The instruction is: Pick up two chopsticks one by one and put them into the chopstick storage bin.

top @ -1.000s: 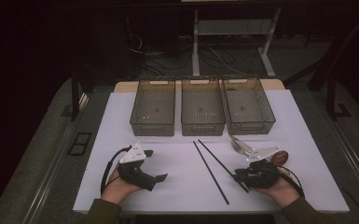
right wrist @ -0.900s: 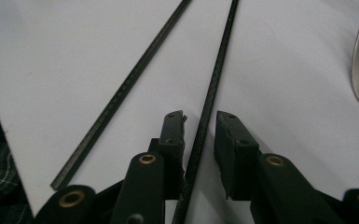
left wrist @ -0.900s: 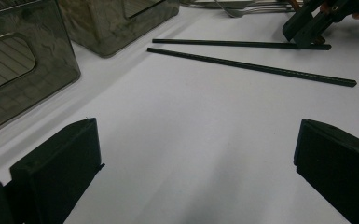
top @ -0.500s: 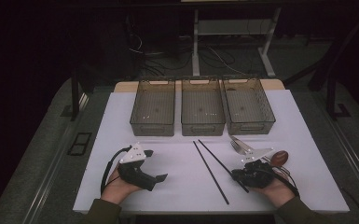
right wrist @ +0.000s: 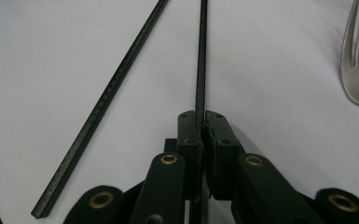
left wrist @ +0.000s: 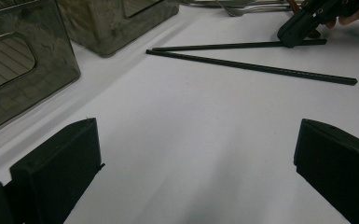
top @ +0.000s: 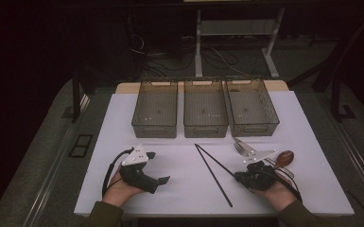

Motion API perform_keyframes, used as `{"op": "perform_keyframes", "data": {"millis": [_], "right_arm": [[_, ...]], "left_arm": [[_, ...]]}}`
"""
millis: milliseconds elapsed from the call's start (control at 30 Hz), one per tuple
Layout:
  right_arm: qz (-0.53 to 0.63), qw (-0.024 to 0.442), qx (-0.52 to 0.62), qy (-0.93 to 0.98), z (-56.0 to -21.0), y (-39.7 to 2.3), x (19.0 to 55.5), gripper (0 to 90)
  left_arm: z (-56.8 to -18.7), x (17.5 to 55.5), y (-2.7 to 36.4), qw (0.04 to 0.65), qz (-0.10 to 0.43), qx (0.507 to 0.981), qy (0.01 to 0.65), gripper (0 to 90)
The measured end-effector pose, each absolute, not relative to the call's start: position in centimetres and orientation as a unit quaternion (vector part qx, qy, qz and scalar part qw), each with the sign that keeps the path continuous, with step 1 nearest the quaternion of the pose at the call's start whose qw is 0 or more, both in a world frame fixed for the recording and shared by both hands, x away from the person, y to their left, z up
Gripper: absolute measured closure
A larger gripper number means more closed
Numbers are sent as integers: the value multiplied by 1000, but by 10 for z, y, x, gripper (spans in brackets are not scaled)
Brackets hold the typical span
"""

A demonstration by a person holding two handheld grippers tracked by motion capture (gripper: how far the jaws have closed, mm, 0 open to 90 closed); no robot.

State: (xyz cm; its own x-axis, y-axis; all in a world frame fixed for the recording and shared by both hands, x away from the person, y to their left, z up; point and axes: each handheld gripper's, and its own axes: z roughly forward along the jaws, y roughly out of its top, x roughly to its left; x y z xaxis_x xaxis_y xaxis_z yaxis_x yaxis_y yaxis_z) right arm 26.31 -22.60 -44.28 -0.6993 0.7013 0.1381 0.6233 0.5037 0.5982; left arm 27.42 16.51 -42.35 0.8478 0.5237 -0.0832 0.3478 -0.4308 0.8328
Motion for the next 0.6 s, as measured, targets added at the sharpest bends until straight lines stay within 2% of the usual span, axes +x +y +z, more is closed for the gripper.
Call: {"op": "perform_keyframes", "data": {"millis": [233,600], "right_arm": [[329,42,401,854,-441,-229,265,847],[359,49,385,849,-428,-237,267,848]], "left_arm": [[-423,275,167,466,94,842,256,0],[-423,274,166,469,94,840,258,0]]}}
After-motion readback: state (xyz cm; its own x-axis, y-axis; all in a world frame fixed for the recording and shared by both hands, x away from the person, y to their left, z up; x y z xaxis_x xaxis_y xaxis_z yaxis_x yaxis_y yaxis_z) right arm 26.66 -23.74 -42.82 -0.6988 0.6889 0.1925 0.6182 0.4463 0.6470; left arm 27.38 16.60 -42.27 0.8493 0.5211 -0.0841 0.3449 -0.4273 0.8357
